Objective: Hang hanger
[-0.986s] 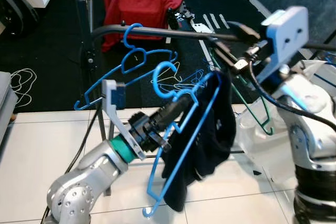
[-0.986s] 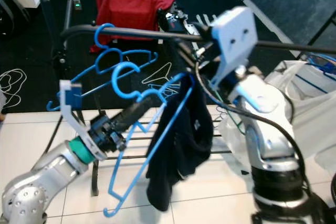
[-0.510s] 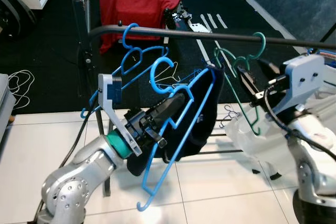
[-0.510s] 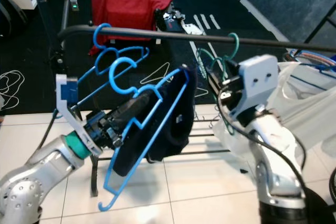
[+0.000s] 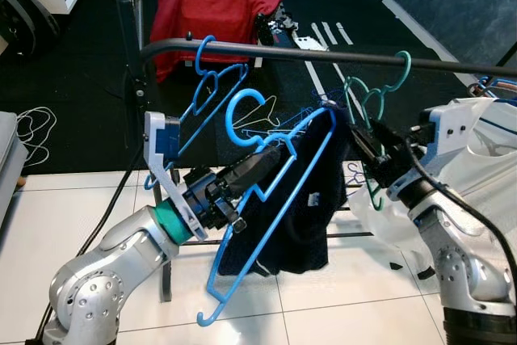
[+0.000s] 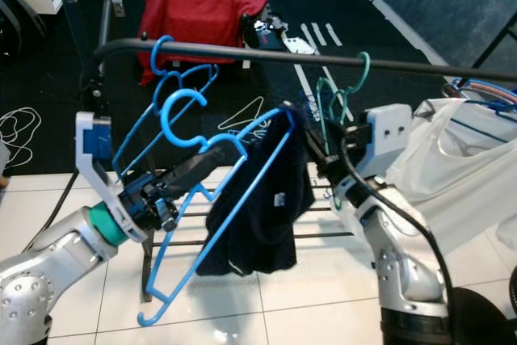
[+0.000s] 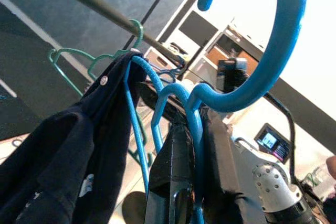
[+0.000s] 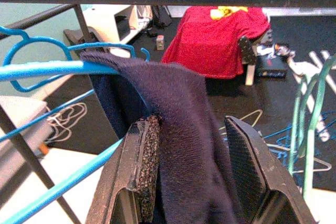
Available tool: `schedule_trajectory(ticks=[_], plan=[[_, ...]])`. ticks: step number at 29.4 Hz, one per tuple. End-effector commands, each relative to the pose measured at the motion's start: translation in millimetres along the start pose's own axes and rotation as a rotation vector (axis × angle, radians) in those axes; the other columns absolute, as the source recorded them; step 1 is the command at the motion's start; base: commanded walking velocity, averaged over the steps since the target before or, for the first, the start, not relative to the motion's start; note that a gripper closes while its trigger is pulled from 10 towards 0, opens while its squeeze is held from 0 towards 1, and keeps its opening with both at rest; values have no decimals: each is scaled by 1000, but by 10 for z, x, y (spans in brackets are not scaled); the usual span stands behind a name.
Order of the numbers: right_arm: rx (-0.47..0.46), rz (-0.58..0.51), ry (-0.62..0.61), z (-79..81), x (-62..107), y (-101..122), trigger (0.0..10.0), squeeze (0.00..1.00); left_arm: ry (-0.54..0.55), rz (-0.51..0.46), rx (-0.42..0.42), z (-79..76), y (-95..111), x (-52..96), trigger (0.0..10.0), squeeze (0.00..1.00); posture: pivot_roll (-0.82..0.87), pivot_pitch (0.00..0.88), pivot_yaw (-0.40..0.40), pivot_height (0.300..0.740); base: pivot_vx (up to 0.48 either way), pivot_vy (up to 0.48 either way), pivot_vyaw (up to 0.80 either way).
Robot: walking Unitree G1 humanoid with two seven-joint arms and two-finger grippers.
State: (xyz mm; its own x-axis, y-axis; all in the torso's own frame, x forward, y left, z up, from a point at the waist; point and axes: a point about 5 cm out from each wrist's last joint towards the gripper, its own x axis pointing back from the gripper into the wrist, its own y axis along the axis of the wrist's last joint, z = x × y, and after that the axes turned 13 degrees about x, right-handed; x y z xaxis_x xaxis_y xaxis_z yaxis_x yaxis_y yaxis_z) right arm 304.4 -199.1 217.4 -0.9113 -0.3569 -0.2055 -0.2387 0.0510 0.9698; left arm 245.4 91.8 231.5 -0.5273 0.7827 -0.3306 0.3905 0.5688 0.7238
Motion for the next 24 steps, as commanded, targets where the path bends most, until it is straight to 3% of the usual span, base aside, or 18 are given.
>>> schedule_trajectory(ticks=[1,5,6,8,9,10,11,13,14,24], plan=[[-22,26,-9,-23,46,-60,10000,0,-104,-7,-34,-155,43,-47,10000,0,-53,81,-6,740,0,0,0],[-20,34,-16,-22,51,-87,10000,0,-112,-2,-39,-165,45,-57,10000,0,-54,81,-6,740,0,0,0],[-23,38,-15,-30,43,-101,8431,0,-120,2,-39,-177,42,-58,10000,0,-51,79,-4,740,0,0,0],[-25,42,-12,-37,33,-116,8235,0,-126,5,-40,-188,42,-58,10000,0,-50,79,-5,740,0,0,0],[-13,63,-7,-48,9,-153,4196,0,-135,6,-37,-204,47,-58,10000,0,-48,79,-7,740,0,0,0],[-8,69,-9,-52,0,-164,3922,0,-136,6,-37,-209,47,-59,10000,0,-47,79,-7,740,0,0,0],[4,82,-13,-61,-8,-172,1216,0,-139,6,-37,-213,47,-58,10000,0,-46,78,-8,740,0,0,0],[4,82,-13,-61,-8,-172,1216,0,-139,6,-37,-213,47,-58,10000,0,-46,78,-8,740,0,0,0],[18,92,-16,-69,-13,-178,0,0,-140,7,-37,-216,45,-58,10000,0,-46,78,-8,740,0,0,0],[17,87,-1,-85,-27,-163,0,0,-145,8,-37,-219,44,-59,10000,0,-47,78,-7,740,0,0,0]])
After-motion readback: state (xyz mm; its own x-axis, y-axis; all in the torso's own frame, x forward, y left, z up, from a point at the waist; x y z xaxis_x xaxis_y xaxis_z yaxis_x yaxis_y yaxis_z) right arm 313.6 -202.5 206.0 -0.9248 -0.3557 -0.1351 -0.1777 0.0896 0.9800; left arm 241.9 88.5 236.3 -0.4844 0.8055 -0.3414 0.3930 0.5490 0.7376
